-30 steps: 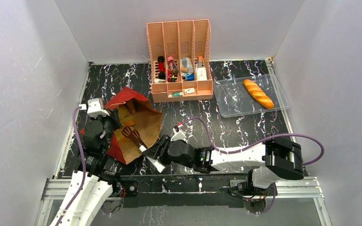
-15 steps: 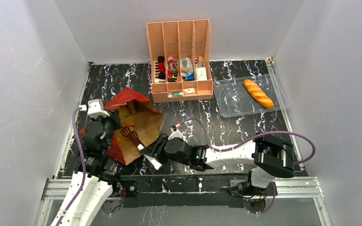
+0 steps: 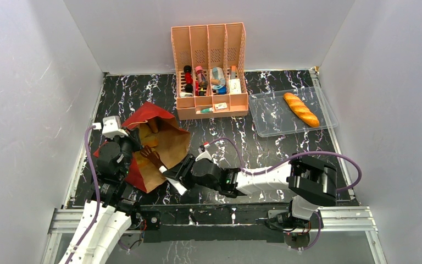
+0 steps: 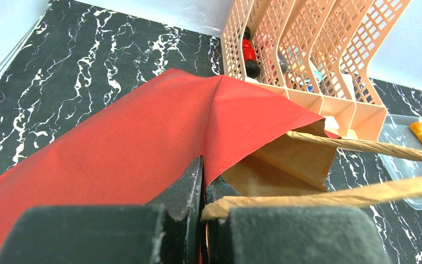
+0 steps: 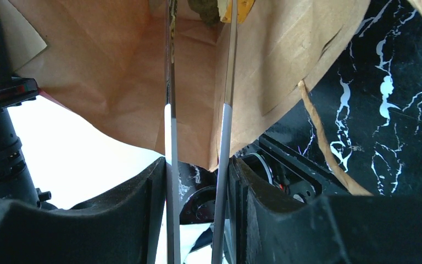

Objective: Take the fake bread out of the paper bag
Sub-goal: Take out the fake bread from the paper bag.

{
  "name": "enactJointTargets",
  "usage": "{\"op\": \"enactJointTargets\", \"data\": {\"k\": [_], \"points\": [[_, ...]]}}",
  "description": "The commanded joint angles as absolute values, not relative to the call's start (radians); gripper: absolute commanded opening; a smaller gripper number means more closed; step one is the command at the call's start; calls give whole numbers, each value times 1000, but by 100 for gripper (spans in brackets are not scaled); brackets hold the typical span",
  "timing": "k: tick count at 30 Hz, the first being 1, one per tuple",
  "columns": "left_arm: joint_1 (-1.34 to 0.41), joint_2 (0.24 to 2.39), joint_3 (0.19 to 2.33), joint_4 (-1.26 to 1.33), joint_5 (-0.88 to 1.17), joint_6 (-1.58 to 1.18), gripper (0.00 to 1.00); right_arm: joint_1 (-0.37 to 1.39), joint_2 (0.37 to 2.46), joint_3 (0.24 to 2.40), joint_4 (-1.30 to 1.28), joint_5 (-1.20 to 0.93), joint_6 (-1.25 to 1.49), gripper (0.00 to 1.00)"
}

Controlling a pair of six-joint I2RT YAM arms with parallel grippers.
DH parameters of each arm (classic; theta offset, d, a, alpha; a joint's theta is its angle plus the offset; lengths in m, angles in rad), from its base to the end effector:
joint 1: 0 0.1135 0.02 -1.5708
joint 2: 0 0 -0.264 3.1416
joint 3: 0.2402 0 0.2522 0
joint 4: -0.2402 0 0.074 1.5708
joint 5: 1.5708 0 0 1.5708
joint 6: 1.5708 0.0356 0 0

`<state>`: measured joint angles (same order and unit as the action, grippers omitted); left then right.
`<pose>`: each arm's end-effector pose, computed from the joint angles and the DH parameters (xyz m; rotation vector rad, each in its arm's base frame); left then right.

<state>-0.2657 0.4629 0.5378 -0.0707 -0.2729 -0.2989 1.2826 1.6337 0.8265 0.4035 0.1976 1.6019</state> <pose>0.1297 -0.0254 0.3100 -0.2404 1.5528 -0.2302 0.1060 0.3331 0.1987 0.5329 2.3282 1.5303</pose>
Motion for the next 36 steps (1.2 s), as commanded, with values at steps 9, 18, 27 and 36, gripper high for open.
{"op": "enactJointTargets", "data": {"k": [9, 18, 27, 36], "points": [[-267, 453, 527, -32, -258, -305, 0, 1251, 1653, 884, 540, 177, 1635, 39], [-266, 459, 534, -29, -258, -300, 0, 1248, 1666, 870, 564, 147, 1653, 39], [-266, 457, 530, -27, -253, -302, 0, 1244, 1683, 867, 582, 155, 1666, 39], [-267, 456, 523, -22, -247, -304, 0, 1224, 1708, 878, 591, 153, 1674, 39]]}}
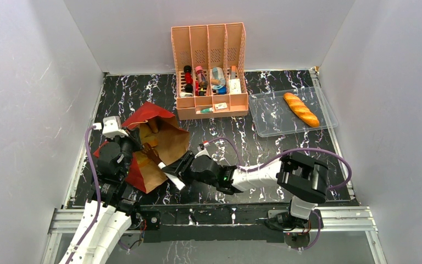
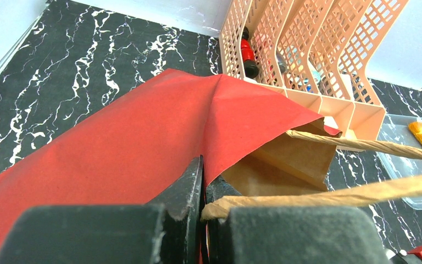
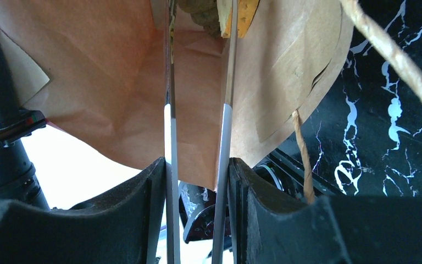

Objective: Take the fake bread out of the paper bag
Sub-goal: Take out the fake bread from the paper bag.

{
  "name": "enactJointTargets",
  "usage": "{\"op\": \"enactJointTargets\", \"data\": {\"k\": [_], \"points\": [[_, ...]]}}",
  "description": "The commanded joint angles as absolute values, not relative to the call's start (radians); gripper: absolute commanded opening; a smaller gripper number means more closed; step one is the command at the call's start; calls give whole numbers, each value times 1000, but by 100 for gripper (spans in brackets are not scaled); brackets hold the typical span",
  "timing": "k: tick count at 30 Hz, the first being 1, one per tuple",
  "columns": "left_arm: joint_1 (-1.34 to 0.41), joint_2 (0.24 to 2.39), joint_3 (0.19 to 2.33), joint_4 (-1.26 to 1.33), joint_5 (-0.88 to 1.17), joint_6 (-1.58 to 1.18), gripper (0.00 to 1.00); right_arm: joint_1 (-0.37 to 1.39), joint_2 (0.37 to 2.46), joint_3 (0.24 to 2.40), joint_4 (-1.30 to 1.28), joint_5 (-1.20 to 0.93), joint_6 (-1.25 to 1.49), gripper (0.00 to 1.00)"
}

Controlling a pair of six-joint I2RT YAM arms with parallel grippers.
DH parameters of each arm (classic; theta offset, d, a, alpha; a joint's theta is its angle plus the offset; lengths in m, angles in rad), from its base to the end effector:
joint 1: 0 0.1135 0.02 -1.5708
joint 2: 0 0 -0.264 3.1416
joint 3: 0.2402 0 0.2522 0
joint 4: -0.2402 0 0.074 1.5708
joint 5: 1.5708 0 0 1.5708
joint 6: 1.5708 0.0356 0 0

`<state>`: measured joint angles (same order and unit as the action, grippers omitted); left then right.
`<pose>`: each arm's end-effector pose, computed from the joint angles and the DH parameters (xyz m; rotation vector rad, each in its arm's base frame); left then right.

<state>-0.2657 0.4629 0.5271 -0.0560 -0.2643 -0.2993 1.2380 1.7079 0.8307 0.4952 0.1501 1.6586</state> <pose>0.1305 -0.0259 0.3079 -0.2343 1.5502 -0.2384 0.1227 0.3386 0.1843 0.6205 2.3222 1.5884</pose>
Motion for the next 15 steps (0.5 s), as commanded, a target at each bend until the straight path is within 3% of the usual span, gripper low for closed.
{"op": "enactJointTargets", "data": {"k": [1, 15], "points": [[-266, 457, 523, -21, -245, -304, 0, 1221, 1710, 879, 594, 153, 1676, 39], [-266, 469, 517, -6, -239, -299, 0, 1185, 1773, 903, 614, 114, 1690, 40]]}}
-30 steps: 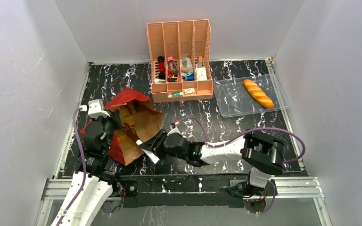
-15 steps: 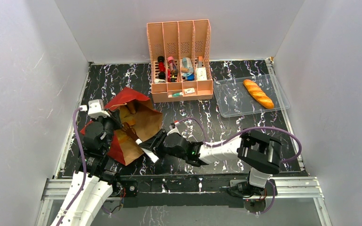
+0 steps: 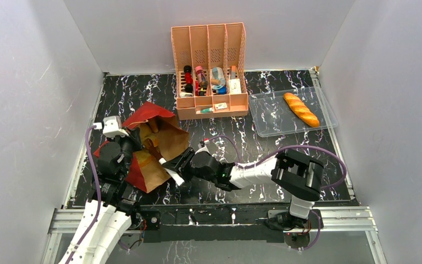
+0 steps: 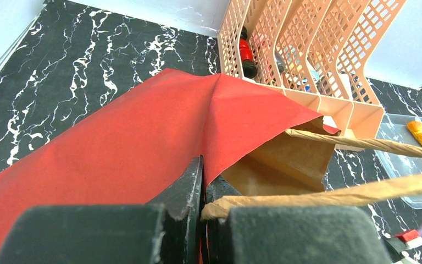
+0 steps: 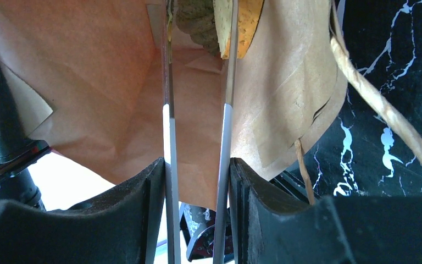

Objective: Take the fake bread out of the paper bag
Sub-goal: Take out the fake bread from the paper bag.

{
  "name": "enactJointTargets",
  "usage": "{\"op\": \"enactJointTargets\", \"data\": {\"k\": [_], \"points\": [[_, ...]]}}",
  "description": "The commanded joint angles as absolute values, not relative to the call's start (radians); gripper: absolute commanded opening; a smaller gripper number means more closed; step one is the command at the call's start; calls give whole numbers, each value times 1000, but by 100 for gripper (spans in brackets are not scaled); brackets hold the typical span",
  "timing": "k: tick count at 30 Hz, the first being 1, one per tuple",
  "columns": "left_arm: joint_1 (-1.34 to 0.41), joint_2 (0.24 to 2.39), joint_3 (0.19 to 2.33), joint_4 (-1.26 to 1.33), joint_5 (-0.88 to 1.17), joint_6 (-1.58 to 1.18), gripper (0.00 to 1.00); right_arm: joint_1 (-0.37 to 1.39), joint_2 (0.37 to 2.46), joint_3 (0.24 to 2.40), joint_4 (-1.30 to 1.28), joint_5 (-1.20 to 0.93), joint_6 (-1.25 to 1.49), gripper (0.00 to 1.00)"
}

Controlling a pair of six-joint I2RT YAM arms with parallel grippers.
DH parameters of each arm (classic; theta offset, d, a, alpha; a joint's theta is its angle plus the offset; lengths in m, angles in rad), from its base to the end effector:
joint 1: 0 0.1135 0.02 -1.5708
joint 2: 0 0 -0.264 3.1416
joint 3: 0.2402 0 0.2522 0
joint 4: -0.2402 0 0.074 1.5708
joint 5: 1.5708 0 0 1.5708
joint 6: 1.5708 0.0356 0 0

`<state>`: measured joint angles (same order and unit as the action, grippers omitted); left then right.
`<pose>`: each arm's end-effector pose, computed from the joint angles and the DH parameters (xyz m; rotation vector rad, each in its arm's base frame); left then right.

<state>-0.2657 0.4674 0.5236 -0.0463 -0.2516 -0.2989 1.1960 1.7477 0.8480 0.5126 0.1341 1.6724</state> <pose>0.1316 -0.0266 0.3072 -0.2242 1.5504 -0.2484 0.1388 0.3397 0.1776 0.6729 2.3112 1.5795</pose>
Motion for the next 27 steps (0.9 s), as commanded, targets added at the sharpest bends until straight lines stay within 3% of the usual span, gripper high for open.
{"op": "enactJointTargets", "data": {"k": [1, 7, 12, 15, 27], "points": [[-267, 470, 516, -5, -238, -299, 0, 1182, 1779, 906, 617, 109, 1693, 40], [-266, 472, 513, -4, -239, -299, 0, 1167, 1799, 913, 621, 89, 1697, 38], [-266, 482, 517, -2, -239, -299, 0, 1166, 1792, 903, 630, 80, 1696, 10], [-267, 485, 520, -2, -242, -302, 0, 1166, 1779, 895, 628, 76, 1686, 1], [-267, 523, 519, 2, -287, -314, 0, 1176, 1637, 809, 585, 93, 1645, 0]]}}
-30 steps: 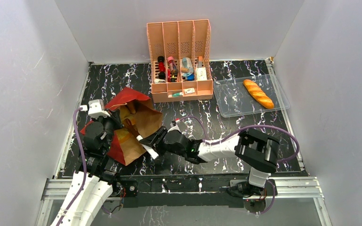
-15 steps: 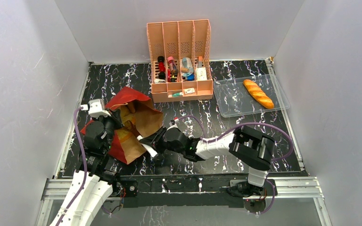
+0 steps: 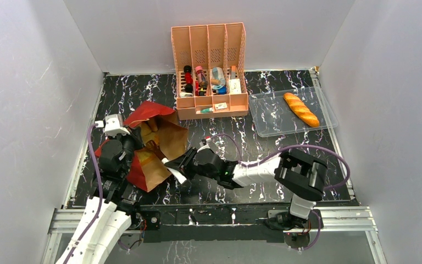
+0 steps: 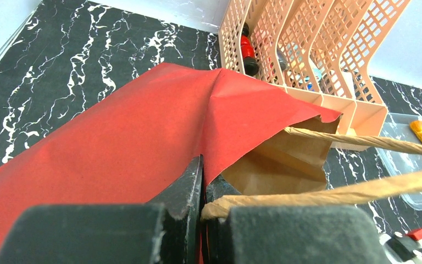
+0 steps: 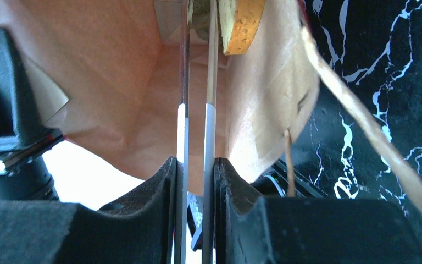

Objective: Take the fake bread out of the paper bag
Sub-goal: Take out the fake bread from the paper bag.

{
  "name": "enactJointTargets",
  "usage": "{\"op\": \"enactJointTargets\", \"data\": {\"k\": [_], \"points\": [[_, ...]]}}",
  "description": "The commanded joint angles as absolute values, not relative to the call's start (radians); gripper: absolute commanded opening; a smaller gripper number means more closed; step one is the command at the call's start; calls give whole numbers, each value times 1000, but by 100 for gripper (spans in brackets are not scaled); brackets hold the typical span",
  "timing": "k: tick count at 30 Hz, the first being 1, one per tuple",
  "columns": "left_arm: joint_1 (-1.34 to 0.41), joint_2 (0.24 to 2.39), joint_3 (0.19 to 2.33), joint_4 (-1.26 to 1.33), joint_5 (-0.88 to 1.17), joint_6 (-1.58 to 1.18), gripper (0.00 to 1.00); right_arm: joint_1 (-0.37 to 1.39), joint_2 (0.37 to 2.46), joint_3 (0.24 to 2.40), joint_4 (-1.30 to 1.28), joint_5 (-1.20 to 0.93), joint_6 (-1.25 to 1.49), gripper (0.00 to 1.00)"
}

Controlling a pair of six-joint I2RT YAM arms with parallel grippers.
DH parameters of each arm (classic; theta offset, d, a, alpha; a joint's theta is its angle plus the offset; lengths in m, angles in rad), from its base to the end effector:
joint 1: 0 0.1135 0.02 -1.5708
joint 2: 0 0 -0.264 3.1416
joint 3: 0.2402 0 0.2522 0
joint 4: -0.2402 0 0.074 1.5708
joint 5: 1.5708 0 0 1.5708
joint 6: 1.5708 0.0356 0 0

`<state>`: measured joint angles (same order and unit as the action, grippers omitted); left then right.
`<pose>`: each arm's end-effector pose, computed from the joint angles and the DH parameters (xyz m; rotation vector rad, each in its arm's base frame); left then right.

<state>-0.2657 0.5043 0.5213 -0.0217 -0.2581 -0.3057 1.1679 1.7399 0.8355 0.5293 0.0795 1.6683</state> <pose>0.1386 -0.0283 0.3047 -0.2338 1.5632 -0.2445 0.1457 0.3346 0.1782 0.6616 2.3247 1.6116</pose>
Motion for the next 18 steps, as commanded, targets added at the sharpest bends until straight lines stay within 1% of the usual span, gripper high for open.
{"op": "enactJointTargets", "data": {"k": [1, 10, 18], "points": [[-266, 529, 519, 5, -290, -317, 0, 1178, 1622, 797, 583, 96, 1642, 0], [-266, 567, 520, 4, -324, -324, 0, 1216, 1460, 683, 549, 158, 1615, 0], [-267, 570, 523, 0, -334, -334, 0, 1262, 1242, 591, 450, 243, 1583, 0]]}}
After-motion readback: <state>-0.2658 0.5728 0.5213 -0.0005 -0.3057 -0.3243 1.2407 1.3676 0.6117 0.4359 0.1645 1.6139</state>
